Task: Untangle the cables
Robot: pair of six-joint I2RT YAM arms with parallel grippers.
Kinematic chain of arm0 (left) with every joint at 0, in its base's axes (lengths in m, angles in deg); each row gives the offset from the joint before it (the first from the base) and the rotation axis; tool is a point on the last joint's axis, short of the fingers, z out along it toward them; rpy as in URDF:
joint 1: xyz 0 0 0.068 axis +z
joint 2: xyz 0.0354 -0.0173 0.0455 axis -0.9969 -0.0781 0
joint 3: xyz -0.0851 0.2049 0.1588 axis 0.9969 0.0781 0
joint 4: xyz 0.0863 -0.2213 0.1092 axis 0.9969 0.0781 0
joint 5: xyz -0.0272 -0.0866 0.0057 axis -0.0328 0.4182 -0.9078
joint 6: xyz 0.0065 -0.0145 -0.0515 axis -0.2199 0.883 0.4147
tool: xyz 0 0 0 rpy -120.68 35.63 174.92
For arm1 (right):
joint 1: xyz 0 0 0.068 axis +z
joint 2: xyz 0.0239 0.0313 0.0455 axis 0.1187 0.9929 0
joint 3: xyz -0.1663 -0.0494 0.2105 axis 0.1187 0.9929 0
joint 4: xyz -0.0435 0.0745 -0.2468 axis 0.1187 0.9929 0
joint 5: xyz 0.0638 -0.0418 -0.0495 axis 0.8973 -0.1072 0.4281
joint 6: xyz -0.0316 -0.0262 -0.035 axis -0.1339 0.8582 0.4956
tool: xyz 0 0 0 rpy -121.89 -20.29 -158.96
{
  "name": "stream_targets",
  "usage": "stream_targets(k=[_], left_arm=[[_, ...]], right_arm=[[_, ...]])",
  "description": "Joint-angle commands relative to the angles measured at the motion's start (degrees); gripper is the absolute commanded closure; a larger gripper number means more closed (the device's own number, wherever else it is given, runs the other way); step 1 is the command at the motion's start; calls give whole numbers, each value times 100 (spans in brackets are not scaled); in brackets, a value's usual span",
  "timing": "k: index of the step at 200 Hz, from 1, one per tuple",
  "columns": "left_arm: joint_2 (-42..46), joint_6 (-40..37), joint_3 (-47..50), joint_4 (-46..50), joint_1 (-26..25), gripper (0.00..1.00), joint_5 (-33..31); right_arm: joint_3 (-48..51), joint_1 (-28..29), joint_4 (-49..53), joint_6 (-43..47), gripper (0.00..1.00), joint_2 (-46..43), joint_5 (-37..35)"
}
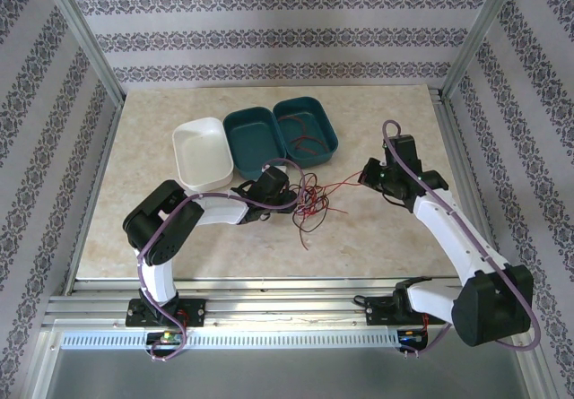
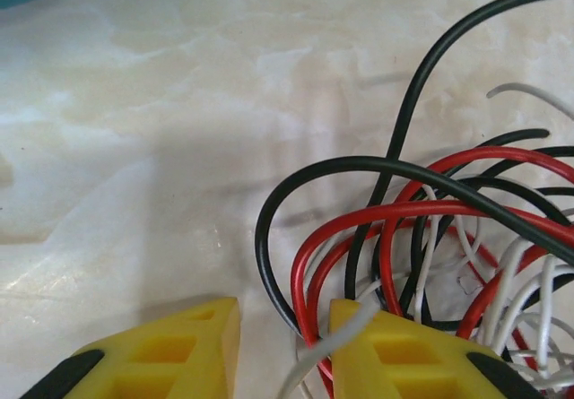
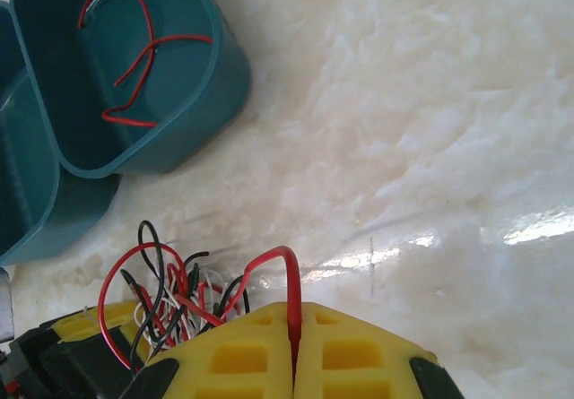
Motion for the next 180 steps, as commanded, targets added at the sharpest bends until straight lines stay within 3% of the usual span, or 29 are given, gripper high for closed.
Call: stream_targets(k=[1, 78, 180], left_arm=[[143, 42, 111, 173, 97, 71, -188], [235, 82, 278, 165, 136, 79, -330], [310, -10, 371, 93, 147, 79, -267]], right_arm=[[-246, -65, 261, 228, 100, -187, -388], [-675, -106, 627, 475, 100, -612, -920], [-890, -159, 860, 597, 100, -911, -1330]])
